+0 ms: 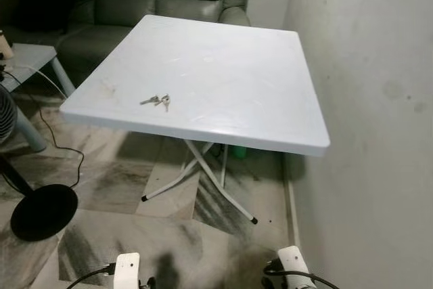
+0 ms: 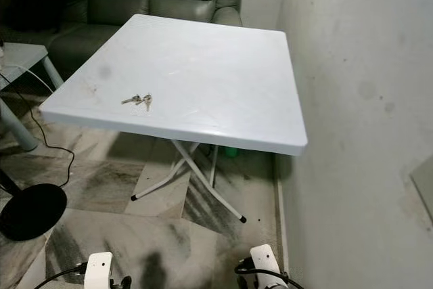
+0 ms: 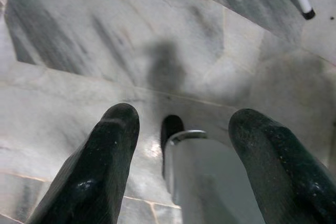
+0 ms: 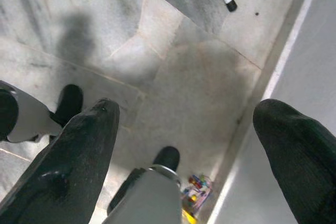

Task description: Hang keys on a hook

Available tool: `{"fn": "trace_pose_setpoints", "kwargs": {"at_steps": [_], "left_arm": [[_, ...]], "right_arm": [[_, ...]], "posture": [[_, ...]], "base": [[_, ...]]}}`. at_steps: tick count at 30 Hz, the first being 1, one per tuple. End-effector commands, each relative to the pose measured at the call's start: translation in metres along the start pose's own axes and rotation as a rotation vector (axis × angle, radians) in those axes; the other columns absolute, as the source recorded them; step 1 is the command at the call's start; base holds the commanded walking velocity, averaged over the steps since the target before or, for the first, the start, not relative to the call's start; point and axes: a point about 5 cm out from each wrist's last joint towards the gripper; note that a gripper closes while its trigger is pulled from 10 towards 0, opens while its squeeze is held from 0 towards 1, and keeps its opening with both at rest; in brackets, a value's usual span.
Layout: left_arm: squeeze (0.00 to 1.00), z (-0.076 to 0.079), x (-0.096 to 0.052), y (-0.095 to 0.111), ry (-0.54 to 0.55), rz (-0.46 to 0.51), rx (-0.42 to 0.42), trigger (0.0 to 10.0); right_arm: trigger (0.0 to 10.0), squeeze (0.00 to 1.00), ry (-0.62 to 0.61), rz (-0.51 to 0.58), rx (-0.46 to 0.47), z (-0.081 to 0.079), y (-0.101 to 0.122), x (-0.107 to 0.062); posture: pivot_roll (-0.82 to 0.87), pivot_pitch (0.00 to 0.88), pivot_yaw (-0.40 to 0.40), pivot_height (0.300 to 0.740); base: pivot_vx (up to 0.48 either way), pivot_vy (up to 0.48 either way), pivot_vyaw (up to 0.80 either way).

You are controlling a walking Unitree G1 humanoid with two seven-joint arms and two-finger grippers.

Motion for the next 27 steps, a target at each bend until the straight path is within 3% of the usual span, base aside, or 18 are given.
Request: {"fn": "trace_pose_setpoints", "kwargs": {"at_steps": [1, 6, 14, 27], "left_arm": [[0.0, 0.0018, -0.0002, -0.0017, -0.006, -0.007, -0.011, 10.0], [0.0, 0.002, -0.0003, -0.0024, -0.007, -0.012, -0.008, 10.0], [0.0, 0.0026, -0.0006, -0.0035, -0.009, -0.015, -0.011, 10.0], [0.0, 0.0025, -0.0015, -0.007, -0.008, -0.024, -0.016, 10.0]], "right_arm": [[10.0, 0.0, -0.004, 0.009, 0.006, 0.0023, 0.002, -0.0003], [10.0, 0.0, -0.005, 0.008, 0.007, 0.0025, 0.0014, -0.0004], [10.0, 0.0, -0.005, 0.006, 0.006, 0.003, 0.0006, -0.0007], [10.0, 0.0, -0.003, 0.002, -0.005, 0.0033, -0.0012, -0.0012]], "posture": [[-0.07, 0.0, -0.036, 0.74], [-0.07, 0.0, -0.036, 0.74], [-0.07, 0.0, -0.039, 0.74], [-0.07, 0.0, -0.042, 0.74]], "base": [[0.0, 0.472, 0.0], [0.0, 0.47, 0.0], [0.0, 0.0, 0.0], [0.0, 0.4, 0.0]]}}
Point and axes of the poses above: a point about 5 cm out from each wrist's last joint towards the gripper, its own x axis pointing out of the wrist towards the gripper, its own y axis along the axis of the wrist's last joint, z = x × y, and after that the axes turned 14 degrees about x, right-handed
